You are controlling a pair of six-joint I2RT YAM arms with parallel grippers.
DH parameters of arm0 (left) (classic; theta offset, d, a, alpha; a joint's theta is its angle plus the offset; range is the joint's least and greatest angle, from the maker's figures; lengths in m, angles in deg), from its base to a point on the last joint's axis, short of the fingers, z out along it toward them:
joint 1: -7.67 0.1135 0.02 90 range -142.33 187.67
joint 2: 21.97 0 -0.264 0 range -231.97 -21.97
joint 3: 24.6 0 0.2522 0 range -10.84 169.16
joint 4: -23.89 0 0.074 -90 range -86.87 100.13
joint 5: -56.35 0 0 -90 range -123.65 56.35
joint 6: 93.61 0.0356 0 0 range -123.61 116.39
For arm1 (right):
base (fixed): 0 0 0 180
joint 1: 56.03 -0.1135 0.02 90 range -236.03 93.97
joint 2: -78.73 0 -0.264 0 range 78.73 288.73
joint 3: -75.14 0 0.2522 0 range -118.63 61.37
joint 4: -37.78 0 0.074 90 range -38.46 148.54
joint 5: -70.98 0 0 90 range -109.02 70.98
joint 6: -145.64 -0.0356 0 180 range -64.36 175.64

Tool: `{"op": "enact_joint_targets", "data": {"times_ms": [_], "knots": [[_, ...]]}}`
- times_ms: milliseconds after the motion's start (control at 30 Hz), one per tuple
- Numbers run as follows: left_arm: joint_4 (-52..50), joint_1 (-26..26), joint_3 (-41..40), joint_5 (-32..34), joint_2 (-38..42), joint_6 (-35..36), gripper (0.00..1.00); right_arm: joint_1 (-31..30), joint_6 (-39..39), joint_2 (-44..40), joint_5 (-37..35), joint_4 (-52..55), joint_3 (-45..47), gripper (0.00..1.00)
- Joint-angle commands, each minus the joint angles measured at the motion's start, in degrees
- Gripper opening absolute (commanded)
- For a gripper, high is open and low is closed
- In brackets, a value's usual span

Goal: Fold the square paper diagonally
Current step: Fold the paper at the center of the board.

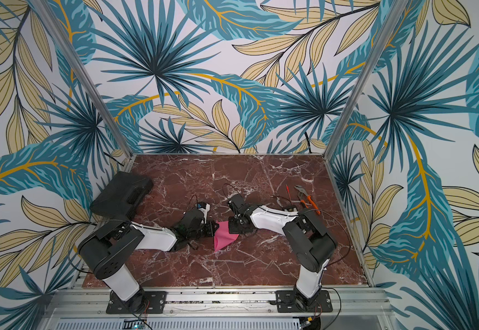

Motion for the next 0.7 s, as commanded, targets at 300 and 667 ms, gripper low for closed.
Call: {"op": "enact_joint_targets", "data": {"times_ms": [300, 667], "knots": [[-6.23, 0.22, 0.14, 2.96, 0.91, 0.59, 0.00, 7.09, 5.37, -0.48, -5.56, 5.53, 0.57, 0.07], [-6.53, 0.20, 0.33, 2.89, 1.36, 0.42, 0.00, 7.32, 7.52, -7.34, -6.37, 12.69, -5.41, 0.11]]}}
